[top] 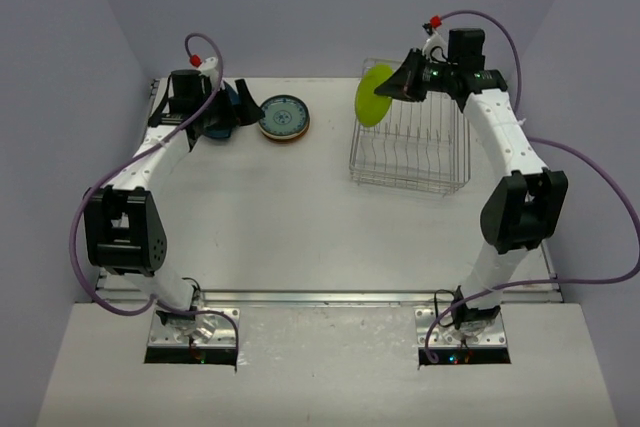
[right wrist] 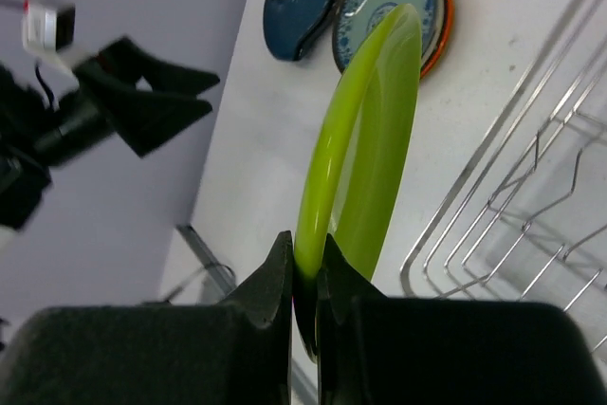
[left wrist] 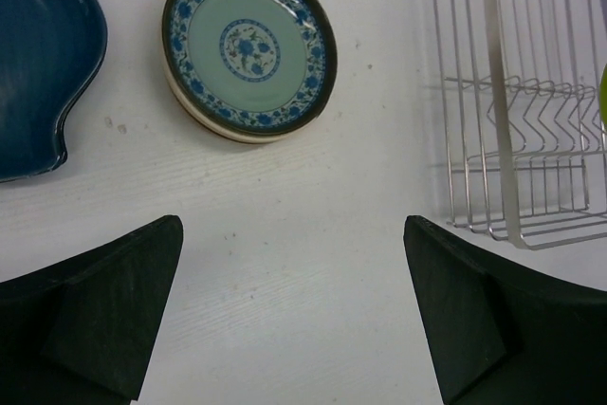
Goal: Unload the plates from the dish rack
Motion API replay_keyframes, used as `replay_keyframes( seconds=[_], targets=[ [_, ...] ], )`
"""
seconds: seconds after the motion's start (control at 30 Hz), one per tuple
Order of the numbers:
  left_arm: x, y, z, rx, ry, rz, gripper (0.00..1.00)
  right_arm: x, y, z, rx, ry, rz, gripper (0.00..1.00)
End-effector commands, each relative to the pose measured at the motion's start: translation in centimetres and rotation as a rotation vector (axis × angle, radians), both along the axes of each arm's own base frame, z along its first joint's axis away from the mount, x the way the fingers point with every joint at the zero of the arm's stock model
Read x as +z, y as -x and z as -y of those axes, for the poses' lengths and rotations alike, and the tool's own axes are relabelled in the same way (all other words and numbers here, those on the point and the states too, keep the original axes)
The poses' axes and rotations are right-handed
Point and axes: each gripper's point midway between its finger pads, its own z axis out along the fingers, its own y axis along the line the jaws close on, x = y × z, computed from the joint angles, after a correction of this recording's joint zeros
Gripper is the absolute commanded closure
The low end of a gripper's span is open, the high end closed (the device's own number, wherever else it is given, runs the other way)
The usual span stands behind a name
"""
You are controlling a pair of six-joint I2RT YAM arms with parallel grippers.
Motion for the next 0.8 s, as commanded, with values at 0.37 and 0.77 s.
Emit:
replay_keyframes(
  seconds=[0.37, 0.77],
  targets=[
    [5.5, 8.9, 5.5, -0.427, 0.163, 0.076, 0.0, -1.3, 18.7, -4.0, 0.8, 0.959, 1.5, 1.0],
    [0.0, 18.1, 14.9, -0.793, 0.233, -0.148, 0.13, -5.4, 23.7, -6.0, 0.97, 1.197, 2.126, 1.0]
  ],
)
